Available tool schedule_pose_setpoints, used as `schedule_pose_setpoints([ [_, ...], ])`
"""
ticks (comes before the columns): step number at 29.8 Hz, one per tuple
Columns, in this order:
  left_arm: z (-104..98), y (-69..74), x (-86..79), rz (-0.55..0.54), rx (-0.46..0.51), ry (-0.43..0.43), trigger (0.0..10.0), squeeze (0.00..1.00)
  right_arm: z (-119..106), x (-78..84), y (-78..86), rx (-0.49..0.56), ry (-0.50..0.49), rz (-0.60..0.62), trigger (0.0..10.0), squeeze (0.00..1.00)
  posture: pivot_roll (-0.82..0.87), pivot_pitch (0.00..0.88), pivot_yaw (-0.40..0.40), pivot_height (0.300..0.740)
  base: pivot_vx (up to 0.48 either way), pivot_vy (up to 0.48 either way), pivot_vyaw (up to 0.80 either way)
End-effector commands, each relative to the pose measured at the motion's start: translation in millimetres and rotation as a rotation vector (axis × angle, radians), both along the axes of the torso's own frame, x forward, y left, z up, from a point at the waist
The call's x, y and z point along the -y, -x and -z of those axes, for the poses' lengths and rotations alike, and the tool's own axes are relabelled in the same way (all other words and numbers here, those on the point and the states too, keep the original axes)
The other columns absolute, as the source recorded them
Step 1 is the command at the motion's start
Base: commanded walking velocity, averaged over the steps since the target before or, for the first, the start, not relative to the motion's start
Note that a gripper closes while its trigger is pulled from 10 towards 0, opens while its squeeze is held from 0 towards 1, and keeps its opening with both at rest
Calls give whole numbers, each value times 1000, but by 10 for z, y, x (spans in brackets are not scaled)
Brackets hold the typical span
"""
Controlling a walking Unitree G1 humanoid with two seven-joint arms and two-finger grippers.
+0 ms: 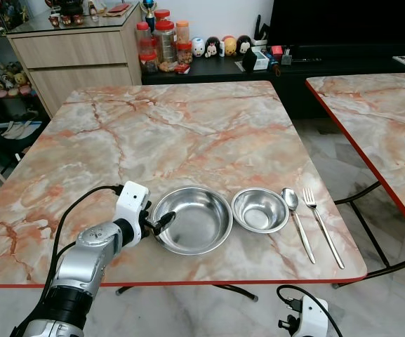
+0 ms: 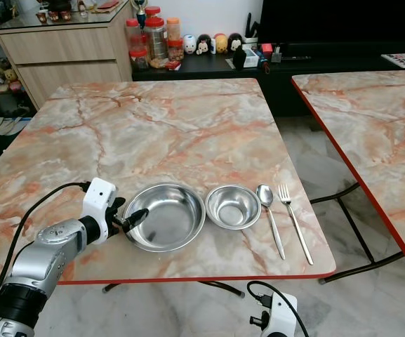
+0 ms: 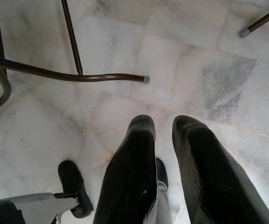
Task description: Setting the table
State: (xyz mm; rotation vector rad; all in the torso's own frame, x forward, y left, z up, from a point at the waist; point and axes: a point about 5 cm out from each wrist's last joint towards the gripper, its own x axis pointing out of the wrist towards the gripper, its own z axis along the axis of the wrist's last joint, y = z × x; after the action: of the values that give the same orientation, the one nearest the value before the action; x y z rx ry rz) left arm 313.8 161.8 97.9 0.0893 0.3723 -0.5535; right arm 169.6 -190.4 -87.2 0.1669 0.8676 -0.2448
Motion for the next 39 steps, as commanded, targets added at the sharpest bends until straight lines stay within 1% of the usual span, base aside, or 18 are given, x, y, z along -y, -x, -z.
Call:
schedule_pose_setpoints([
  [1, -76, -30, 28, 26, 13, -30, 10000, 0, 3, -10, 3, -3, -4, 3, 10000, 0, -22, 0, 44, 740, 0, 0, 0],
  [3, -88, -45, 34, 24, 12, -31, 10000, 0, 3, -12, 0, -3, -4, 4, 10000, 0, -20, 0, 43, 740, 0, 0, 0],
  [6, -100, -74, 28, 20, 1, -58, 10000, 0, 0, -16, -7, -2, -5, 4, 10000, 0, -21, 0, 43, 740, 0, 0, 0],
  [7, -101, -77, 27, 19, 0, -60, 7765, 0, 0, -16, -8, -2, -5, 4, 10000, 0, -21, 0, 43, 740, 0, 0, 0],
  [8, -108, -84, 25, 22, -2, -69, 4902, 0, -1, -17, -9, -1, -5, 5, 10000, 0, -21, 0, 43, 740, 0, 0, 0],
  [9, -115, -90, 24, 21, -1, -67, 431, 0, -1, -17, -10, -1, -5, 6, 10000, 0, -21, 0, 43, 740, 0, 0, 0],
  [10, -121, -94, 22, 19, -1, -65, 0, 0, -1, -18, -10, -1, -5, 6, 10000, 0, -21, 0, 43, 740, 0, 0, 0],
  [15, -137, -107, 12, 30, -7, -84, 0, 0, 2, -19, -6, -3, -9, 10, 10000, 0, -21, 0, 47, 740, 0, 0, 0],
  [19, -122, -81, 29, 79, -28, -111, 0, 0, 5, -25, -1, -6, -11, 11, 10000, 0, -22, 0, 51, 740, 0, 0, 0],
  [23, -119, -77, 36, 86, -28, -114, 0, 0, 5, -27, -1, -6, -12, 10, 10000, 0, -22, 0, 51, 740, 0, 0, 0],
  [24, -93, -71, 41, 94, -45, -127, 392, 0, 6, -32, 0, -7, -11, 7, 10000, 0, -24, 0, 54, 740, 0, 0, 0],
  [25, -74, -57, 55, 111, -56, -138, 2784, 0, 7, -35, 0, -7, -11, 5, 10000, 0, -24, 0, 54, 740, 0, 0, 0],
  [26, -47, -34, 80, 138, -71, -152, 10000, 0, 7, -38, -1, -7, -12, 3, 10000, 0, -25, 0, 54, 740, 0, 0, 0],
  [35, -13, -11, 131, 170, -97, -156, 10000, 0, 9, -41, 2, -9, -14, 4, 10000, 0, -28, 0, 58, 740, 0, 0, 0],
  [36, -10, -9, 134, 174, -100, -159, 7412, 0, 8, -41, 0, -9, -14, 5, 10000, 0, -27, 0, 57, 740, 0, 0, 0],
  [37, -12, -12, 132, 172, -100, -159, 3373, 0, 8, -40, -1, -8, -14, 6, 10000, 0, -26, 0, 56, 740, 0, 0, 0],
  [38, -12, -12, 132, 172, -100, -159, 3373, 0, 8, -40, -1, -8, -14, 6, 10000, 0, -26, 0, 56, 740, 0, 0, 0],
  [39, -15, -11, 128, 171, -98, -158, 0, 0, 7, -40, -2, -9, -15, 7, 10000, 0, -25, 0, 54, 740, 0, 0, 0],
])
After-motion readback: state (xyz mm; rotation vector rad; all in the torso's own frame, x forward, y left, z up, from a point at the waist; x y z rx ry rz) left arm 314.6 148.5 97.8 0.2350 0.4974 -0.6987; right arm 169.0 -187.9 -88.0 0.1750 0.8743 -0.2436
